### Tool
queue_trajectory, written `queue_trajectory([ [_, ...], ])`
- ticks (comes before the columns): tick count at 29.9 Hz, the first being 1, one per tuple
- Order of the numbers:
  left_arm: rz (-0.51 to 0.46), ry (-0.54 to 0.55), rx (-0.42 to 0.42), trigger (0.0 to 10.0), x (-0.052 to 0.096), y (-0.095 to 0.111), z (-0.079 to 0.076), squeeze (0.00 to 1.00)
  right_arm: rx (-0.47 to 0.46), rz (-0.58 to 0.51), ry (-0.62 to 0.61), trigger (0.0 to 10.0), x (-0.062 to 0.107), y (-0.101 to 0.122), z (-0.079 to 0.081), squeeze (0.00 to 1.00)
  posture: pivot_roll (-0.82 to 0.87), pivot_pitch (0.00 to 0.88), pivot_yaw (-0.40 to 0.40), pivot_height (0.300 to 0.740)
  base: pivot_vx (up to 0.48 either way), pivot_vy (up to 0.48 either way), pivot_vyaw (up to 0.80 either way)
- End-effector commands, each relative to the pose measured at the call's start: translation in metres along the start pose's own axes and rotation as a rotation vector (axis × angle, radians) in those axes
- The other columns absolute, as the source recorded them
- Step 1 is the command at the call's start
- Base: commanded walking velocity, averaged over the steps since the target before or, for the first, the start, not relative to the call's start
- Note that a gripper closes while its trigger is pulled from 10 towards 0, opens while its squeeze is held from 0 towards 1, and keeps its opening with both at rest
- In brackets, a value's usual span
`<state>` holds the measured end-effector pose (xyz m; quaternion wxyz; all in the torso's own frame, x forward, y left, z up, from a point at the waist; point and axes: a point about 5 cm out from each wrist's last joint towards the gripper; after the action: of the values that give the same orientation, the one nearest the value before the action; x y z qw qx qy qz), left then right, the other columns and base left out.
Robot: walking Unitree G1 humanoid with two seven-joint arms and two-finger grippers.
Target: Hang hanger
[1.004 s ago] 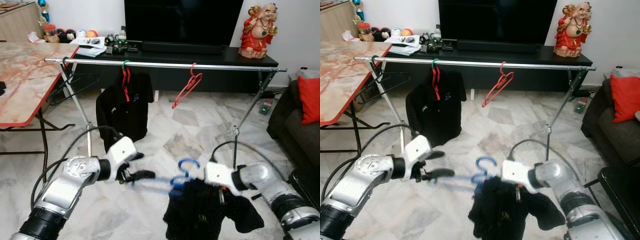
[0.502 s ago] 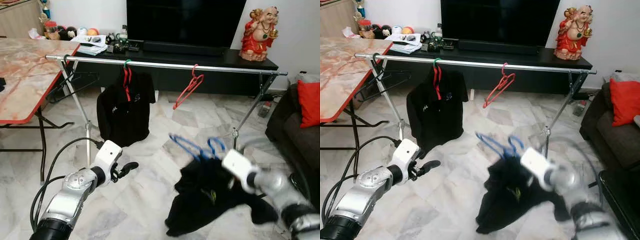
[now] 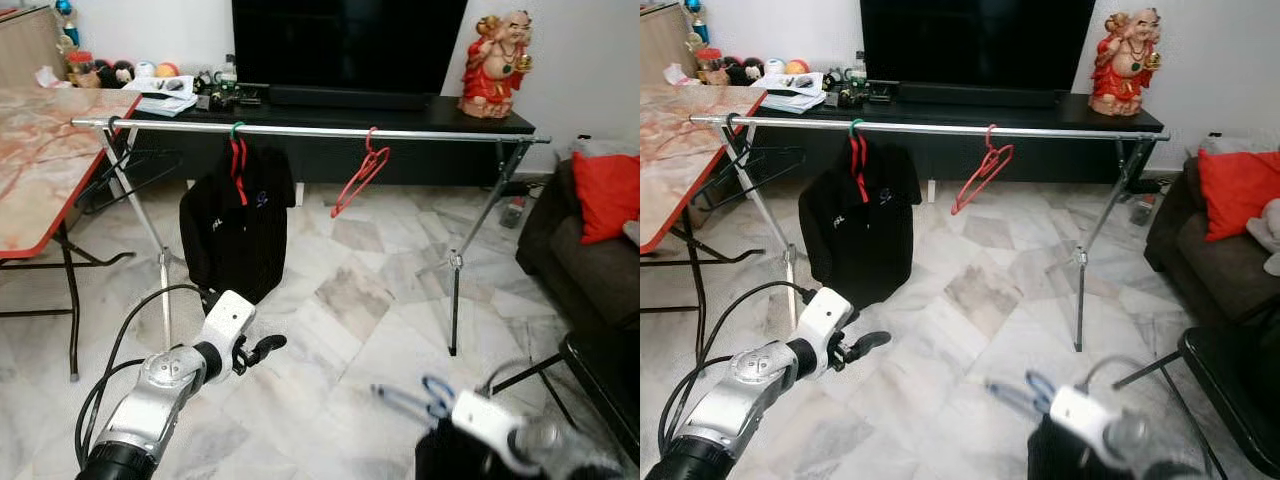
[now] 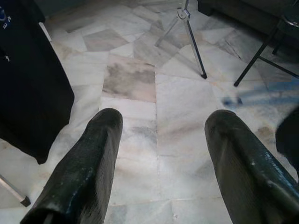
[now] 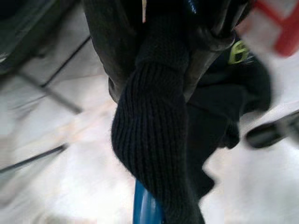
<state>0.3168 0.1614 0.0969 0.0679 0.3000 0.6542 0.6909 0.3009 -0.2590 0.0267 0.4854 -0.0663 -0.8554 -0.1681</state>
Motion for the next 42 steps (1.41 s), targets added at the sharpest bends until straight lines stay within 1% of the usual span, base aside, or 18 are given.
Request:
queue_trajectory([
  [1,-0.004,0.003,-0.018,10.0,-0.002,0.002,-0.001,0.0,0.076,-0.045,-0.076,0.0,0.008,0.017,-0.025,0.0,0.0,0.027,-0.083,0.74,0.0,0.0,0.0],
  [3,-0.001,0.005,-0.015,10.0,-0.001,0.0,0.0,0.0,0.12,-0.083,-0.115,0.0,0.015,0.031,-0.041,0.0,0.01,0.028,-0.086,0.74,0.0,0.0,0.0],
  [5,0.012,-0.006,-0.009,10.0,0.001,-0.003,0.0,0.0,0.19,-0.16,-0.122,0.0,0.023,0.05,-0.057,0.0,0.01,0.031,-0.091,0.74,0.0,0.0,0.0],
  [7,0.031,-0.023,-0.004,10.0,0.003,-0.006,0.0,0.0,0.262,-0.227,-0.118,0.0,0.031,0.066,-0.066,0.0,0.01,0.032,-0.092,0.74,0.0,0.0,0.0],
  [8,0.031,-0.023,-0.004,10.0,0.003,-0.006,0.0,0.0,0.262,-0.227,-0.118,0.0,0.031,0.066,-0.066,0.0,0.01,0.032,-0.092,0.74,0.0,0.0,0.0],
  [10,0.093,-0.098,-0.002,10.0,0.005,-0.017,-0.005,0.0,0.392,-0.336,-0.081,0.0,0.046,0.09,-0.078,0.0,0.0,0.032,-0.097,0.74,0.0,0.0,0.0],
  [12,0.104,-0.111,0.002,10.0,0.005,-0.019,-0.006,0.0,0.414,-0.35,-0.072,0.0,0.048,0.093,-0.079,0.0,0.0,0.032,-0.097,0.74,0.0,0.0,0.0],
  [13,0.133,-0.152,0.012,10.0,0.005,-0.025,-0.008,0.0,0.512,-0.419,-0.019,0.0,0.057,0.105,-0.079,0.0,0.0,0.03,-0.098,0.74,0.0,0.0,0.0],
  [14,0.133,-0.152,0.012,10.0,0.005,-0.025,-0.008,0.0,0.512,-0.419,-0.019,0.0,0.057,0.105,-0.079,0.0,0.0,0.03,-0.098,0.74,0.0,0.0,0.0],
  [16,0.147,-0.182,0.019,10.0,0.004,-0.029,-0.011,0.0,0.588,-0.473,0.018,0.0,0.065,0.114,-0.08,0.0,0.0,0.03,-0.101,0.74,0.0,0.0,0.0],
  [18,0.161,-0.199,0.019,10.0,0.003,-0.032,-0.012,0.0,0.625,-0.482,0.023,0.0,0.074,0.117,-0.087,0.0,0.0,0.029,-0.101,0.74,0.0,0.0,0.0],
  [21,0.182,-0.215,0.02,10.0,0.003,-0.036,-0.013,0.0,0.662,-0.488,0.002,0.0,0.085,0.12,-0.097,0.0,-0.01,0.029,-0.103,0.74,0.0,0.0,0.0],
  [23,0.224,-0.201,0.006,10.0,0.003,-0.047,-0.012,0.0,0.69,-0.511,-0.015,0.0,0.097,0.126,-0.106,0.0,-0.02,0.027,-0.104,0.74,0.0,0.0,0.0],
  [26,0.242,-0.199,-0.006,10.0,0.004,-0.051,-0.011,0.0,0.716,-0.499,-0.031,0.0,0.103,0.126,-0.111,0.0,-0.02,0.026,-0.104,0.74,0.0,0.0,0.0],
  [30,0.247,-0.178,0.01,10.0,0.006,-0.056,-0.008,0.0,0.735,-0.492,-0.065,0.0,0.111,0.127,-0.119,0.0,-0.02,0.028,-0.107,0.74,0.0,0.0,0.0],
  [33,0.23,-0.19,0.035,10.0,0.005,-0.059,-0.009,0.0,0.75,-0.529,-0.077,0.0,0.119,0.135,-0.122,0.0,-0.02,0.027,-0.108,0.74,0.0,0.0,0.0],
  [37,0.186,-0.208,0.051,10.0,0.003,-0.053,-0.012,0.0,0.781,-0.594,-0.107,0.0,0.127,0.151,-0.122,0.0,-0.02,0.023,-0.108,0.74,0.0,0.0,0.0],
  [42,0.142,-0.204,0.058,10.0,0.0,-0.046,-0.012,0.0,0.792,-0.615,-0.122,0.0,0.13,0.156,-0.122,0.0,-0.02,0.023,-0.108,0.74,0.0,0.0,0.0],
])
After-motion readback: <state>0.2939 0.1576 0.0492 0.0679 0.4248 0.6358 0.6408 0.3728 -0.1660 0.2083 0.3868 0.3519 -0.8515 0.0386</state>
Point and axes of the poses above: a point about 5 cm out from each wrist's last joint towards the gripper, its own x axis pointing back from the gripper into the wrist, its own y axis along the axis of the wrist's last joint, z = x × y, and after that the axes turned 12 degrees about x, right-handed
